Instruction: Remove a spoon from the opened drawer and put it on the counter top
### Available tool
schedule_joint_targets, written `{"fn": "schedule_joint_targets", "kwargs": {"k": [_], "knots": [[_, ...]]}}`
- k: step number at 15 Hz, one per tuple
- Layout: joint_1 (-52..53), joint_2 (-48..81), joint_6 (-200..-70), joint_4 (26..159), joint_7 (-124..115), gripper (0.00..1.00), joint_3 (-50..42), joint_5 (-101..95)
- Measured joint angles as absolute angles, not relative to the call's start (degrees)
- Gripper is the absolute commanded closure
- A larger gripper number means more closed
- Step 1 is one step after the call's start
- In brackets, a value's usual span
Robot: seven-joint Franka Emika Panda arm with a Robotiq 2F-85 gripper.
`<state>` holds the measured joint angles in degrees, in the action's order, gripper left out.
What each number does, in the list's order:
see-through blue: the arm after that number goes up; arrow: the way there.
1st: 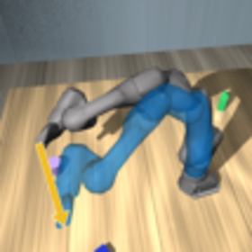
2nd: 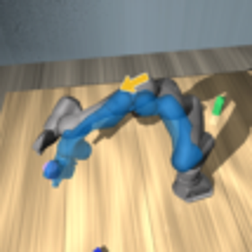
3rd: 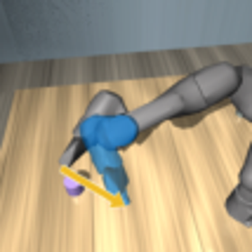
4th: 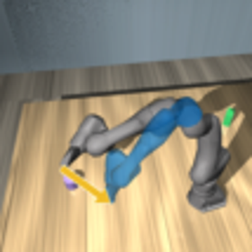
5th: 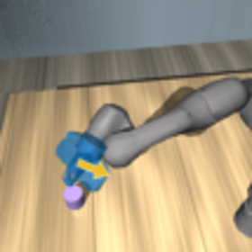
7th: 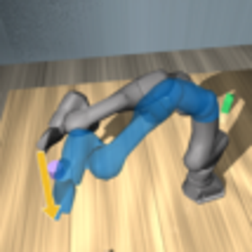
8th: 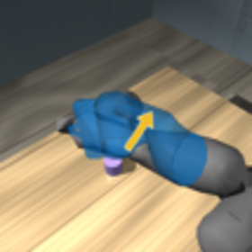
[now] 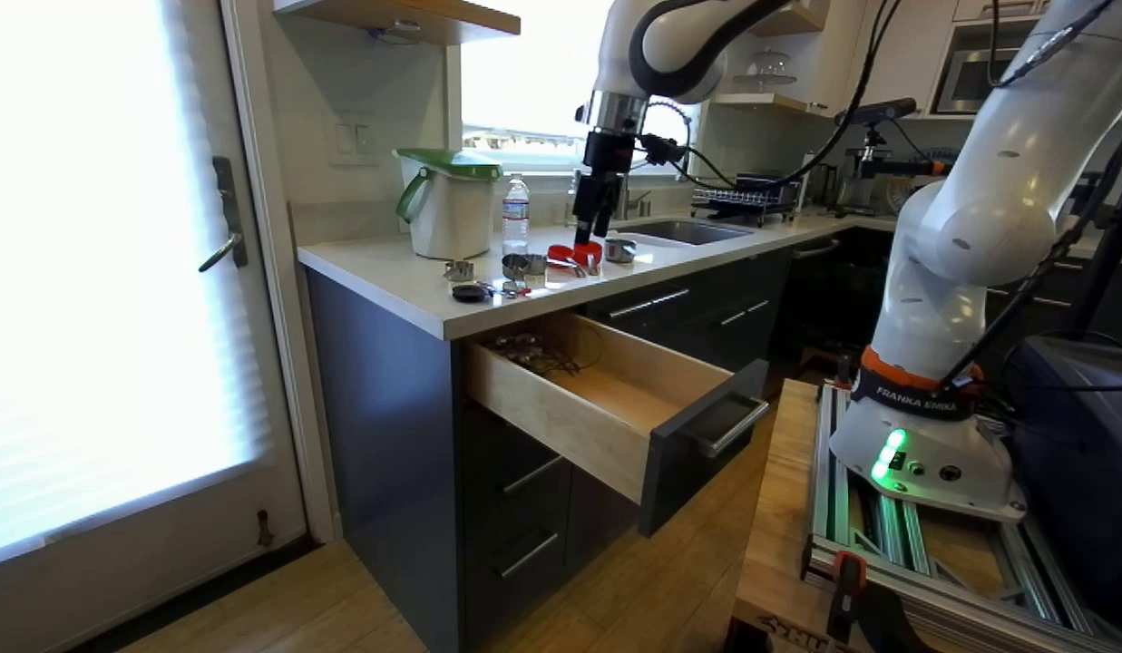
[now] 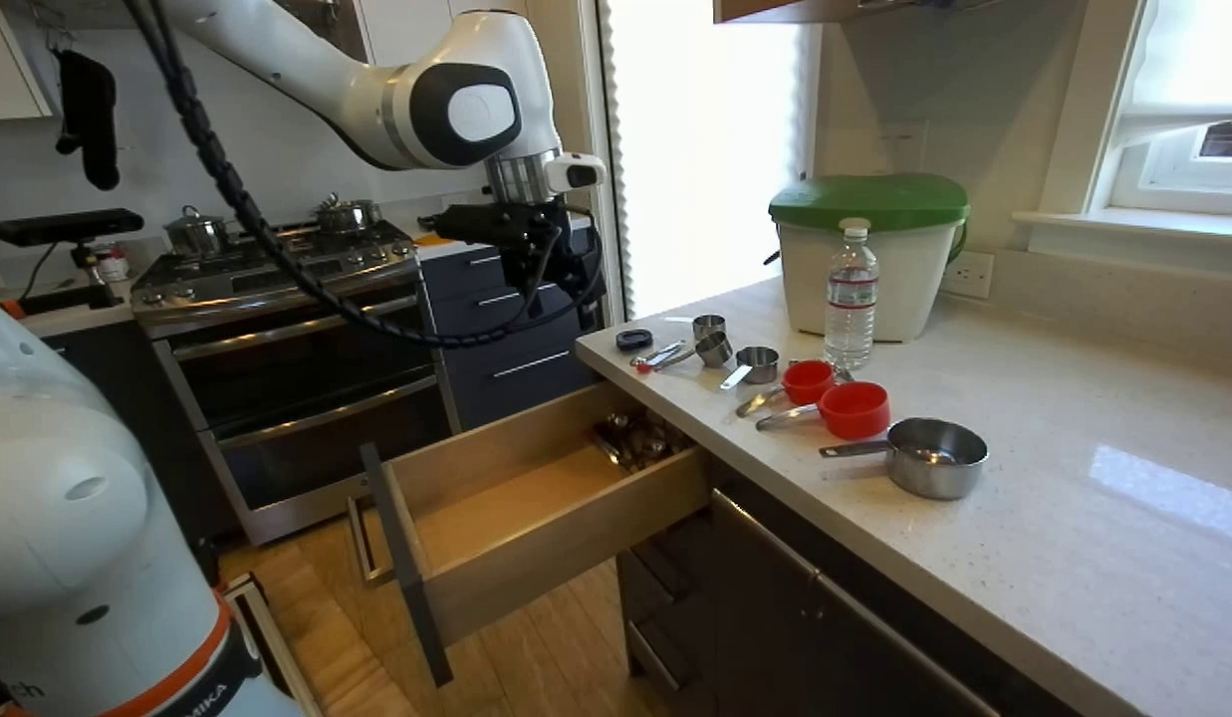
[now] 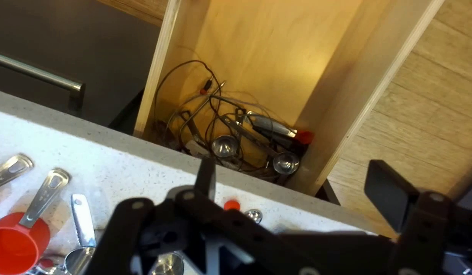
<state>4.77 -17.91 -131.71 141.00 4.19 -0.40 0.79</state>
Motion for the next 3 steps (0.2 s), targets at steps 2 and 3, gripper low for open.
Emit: {"fn": "schedule_joint_targets", "kwargs": {"k": [2, 3], "knots": [[4.61, -19.83, -131.57, 141.98, 4.63, 0.0, -0.35, 1.04], [4.6, -19.66, -131.57, 141.76, 4.61, 0.0, -0.26, 1.04]]}}
